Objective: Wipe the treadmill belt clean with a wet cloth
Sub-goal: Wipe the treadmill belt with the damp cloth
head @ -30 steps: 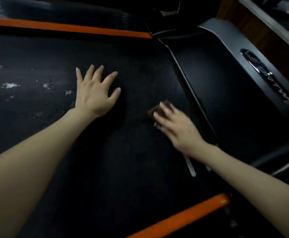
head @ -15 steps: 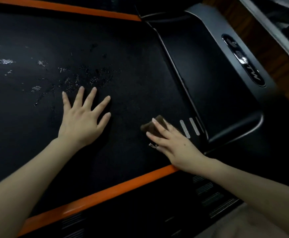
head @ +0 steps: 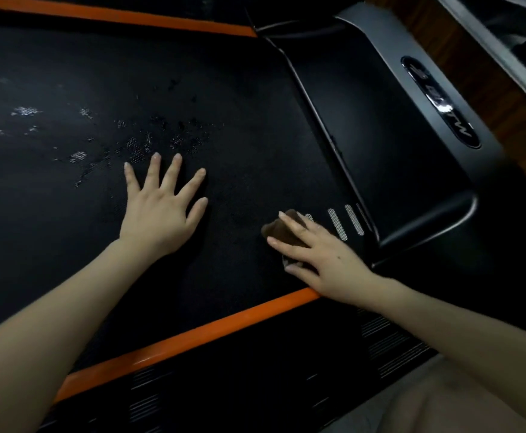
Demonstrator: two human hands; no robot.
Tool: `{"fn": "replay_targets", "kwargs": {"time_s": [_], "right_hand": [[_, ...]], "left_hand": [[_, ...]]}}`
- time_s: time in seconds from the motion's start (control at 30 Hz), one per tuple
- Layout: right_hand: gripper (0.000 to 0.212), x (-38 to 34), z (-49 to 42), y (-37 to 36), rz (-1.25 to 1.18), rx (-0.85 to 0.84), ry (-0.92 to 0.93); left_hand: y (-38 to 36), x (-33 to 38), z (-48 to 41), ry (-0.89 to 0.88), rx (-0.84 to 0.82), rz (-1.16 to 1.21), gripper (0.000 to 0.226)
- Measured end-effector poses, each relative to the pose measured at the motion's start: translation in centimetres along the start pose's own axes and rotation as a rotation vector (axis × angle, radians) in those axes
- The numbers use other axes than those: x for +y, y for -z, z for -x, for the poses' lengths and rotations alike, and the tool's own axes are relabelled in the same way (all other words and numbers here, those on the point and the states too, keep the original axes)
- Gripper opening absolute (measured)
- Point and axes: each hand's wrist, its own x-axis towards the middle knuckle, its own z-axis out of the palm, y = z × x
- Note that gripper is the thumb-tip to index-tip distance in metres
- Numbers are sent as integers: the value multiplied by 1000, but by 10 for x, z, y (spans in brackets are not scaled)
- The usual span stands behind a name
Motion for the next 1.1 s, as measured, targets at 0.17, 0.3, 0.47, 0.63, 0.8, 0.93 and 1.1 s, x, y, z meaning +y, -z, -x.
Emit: {"fn": "replay_targets", "kwargs": {"time_s": [0.17, 0.3, 0.47, 0.63, 0.8, 0.93, 1.1], "right_hand": [[46, 53, -54, 0, 38, 236, -355], [43, 22, -75, -14, 57, 370, -523], [45, -19, -46, -28, 74, 230, 121], [43, 46, -107, -6, 104, 308, -30], [42, 13, -150, -13, 75, 414, -386], [41, -34, -114, -35, 85, 343, 203], [42, 34, -167, -3, 144, 375, 59]], "left_hand": [[3, 2, 2, 8, -23, -4, 64], [4, 2, 3, 12, -32, 3, 61], [5, -2, 1, -11, 5, 45, 68], [8, -20, -6, 45, 47, 59, 56], [7, -39, -16, 141, 21, 32, 55], [1, -39, -16, 133, 59, 20, 60], [0, -40, -14, 136, 64, 29, 69]]}}
